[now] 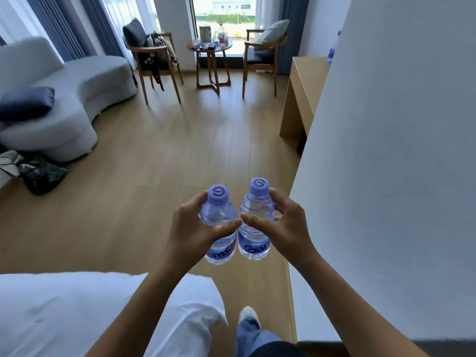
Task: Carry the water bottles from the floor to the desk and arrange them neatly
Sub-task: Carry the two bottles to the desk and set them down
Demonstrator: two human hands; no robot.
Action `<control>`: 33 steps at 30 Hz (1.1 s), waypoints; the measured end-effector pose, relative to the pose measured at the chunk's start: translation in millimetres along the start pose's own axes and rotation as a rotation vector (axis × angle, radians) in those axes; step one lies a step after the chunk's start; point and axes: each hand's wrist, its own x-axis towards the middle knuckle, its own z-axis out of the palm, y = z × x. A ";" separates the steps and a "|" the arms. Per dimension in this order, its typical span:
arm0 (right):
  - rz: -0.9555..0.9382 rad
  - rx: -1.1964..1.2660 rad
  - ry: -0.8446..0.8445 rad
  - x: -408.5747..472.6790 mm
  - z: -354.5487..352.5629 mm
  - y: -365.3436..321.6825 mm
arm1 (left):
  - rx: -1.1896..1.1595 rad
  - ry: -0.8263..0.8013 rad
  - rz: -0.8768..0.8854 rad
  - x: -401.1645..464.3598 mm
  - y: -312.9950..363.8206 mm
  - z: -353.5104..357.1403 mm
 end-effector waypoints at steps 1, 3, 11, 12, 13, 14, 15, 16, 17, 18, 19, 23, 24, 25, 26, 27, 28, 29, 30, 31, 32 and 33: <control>-0.007 0.000 0.005 24.9 -0.2 3.7 | 0.000 -0.005 0.010 25.3 -2.0 2.2; -0.013 -0.005 0.018 70.6 -1.3 10.3 | 0.006 -0.019 0.037 73.2 -5.0 6.0; 0.037 -0.015 0.071 226.5 -6.8 51.1 | -0.040 -0.054 0.038 243.9 -42.1 31.1; 0.045 -0.016 0.083 245.5 -7.1 57.9 | -0.043 -0.065 0.042 265.7 -48.3 35.7; 0.051 -0.019 0.094 265.6 -7.0 65.4 | -0.049 -0.077 0.044 288.6 -54.9 40.5; 0.059 -0.024 0.105 286.3 -6.5 73.3 | -0.055 -0.092 0.048 311.9 -61.8 45.5; 0.069 -0.028 0.117 306.7 -5.5 80.7 | -0.058 -0.109 0.053 335.1 -68.5 50.2; 0.077 -0.033 0.132 328.0 -4.3 87.7 | -0.059 -0.123 0.065 359.1 -74.9 54.9; 0.087 -0.039 0.151 350.5 -3.4 94.3 | -0.060 -0.135 0.080 384.3 -80.9 59.4; 0.098 -0.049 0.168 373.4 -2.6 100.4 | -0.058 -0.149 0.096 409.8 -86.0 63.7; 0.115 -0.060 0.186 396.3 -2.3 106.2 | -0.055 -0.165 0.109 435.8 -90.5 67.6; 0.179 -0.068 0.259 482.6 -4.0 122.4 | -0.059 -0.214 0.125 534.3 -103.7 81.3; 0.187 -0.066 0.275 502.7 -5.6 125.1 | -0.061 -0.221 0.131 557.6 -106.5 85.0; 0.196 -0.066 0.288 521.7 -7.5 127.6 | -0.061 -0.230 0.140 580.3 -109.4 89.2; 0.208 -0.067 0.296 539.4 -10.0 130.0 | -0.057 -0.241 0.152 601.9 -112.0 93.9; 0.220 -0.069 0.300 555.8 -12.5 132.5 | -0.051 -0.253 0.164 622.1 -113.7 98.8; 0.226 -0.069 0.307 571.7 -15.3 135.7 | -0.049 -0.262 0.180 641.7 -115.7 104.0; 0.226 -0.070 0.320 587.6 -18.9 139.6 | -0.051 -0.270 0.197 660.9 -117.8 109.9; 0.223 -0.070 0.338 603.7 -23.0 143.9 | -0.055 -0.280 0.212 680.1 -119.9 116.7; 0.218 -0.069 0.355 620.2 -27.6 148.9 | -0.060 -0.293 0.219 699.0 -121.9 124.7; 0.214 -0.069 0.367 636.5 -32.5 154.7 | -0.063 -0.304 0.221 717.9 -123.9 133.9; 0.215 -0.067 0.374 653.3 -38.2 161.6 | -0.064 -0.313 0.221 736.9 -125.8 144.1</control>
